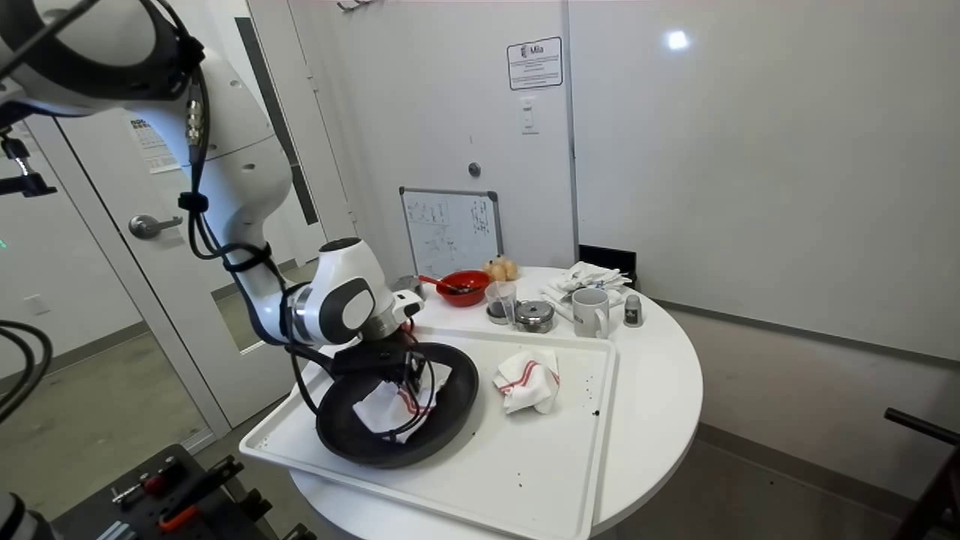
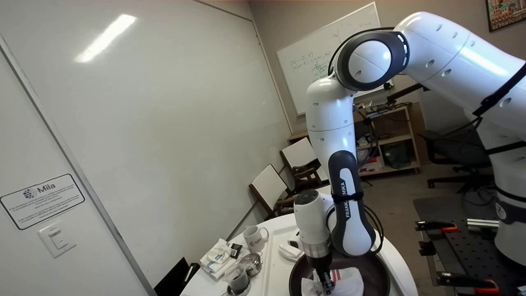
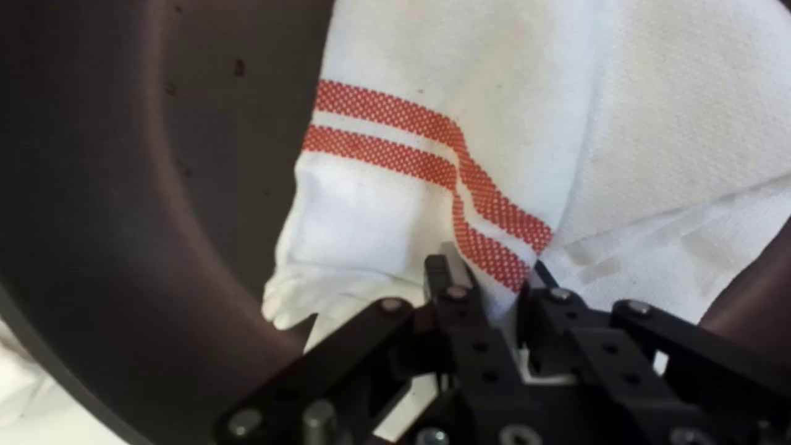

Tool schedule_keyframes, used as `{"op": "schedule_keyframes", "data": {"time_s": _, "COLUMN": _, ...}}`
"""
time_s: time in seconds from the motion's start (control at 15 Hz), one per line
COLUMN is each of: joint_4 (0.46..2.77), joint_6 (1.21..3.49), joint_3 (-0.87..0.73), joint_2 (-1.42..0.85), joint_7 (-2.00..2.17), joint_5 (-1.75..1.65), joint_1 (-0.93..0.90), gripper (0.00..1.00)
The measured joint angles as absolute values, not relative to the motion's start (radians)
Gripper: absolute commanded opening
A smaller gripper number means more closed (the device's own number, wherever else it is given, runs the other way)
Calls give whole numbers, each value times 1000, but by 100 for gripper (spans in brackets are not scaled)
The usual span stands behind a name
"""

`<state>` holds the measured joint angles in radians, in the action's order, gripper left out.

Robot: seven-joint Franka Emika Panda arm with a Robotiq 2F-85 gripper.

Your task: Pick the cloth on the tray and wipe the pan

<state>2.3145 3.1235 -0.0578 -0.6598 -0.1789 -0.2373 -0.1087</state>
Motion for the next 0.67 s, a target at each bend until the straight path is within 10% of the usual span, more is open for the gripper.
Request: {"op": "schedule_keyframes", "data": {"time_s": 0.67, "joint_4": 2319, "joint_6": 3127, "joint_3": -433, "joint_2": -723, "joint_7": 26, "joint_5": -213, "joint_1": -465, "gripper": 10}}
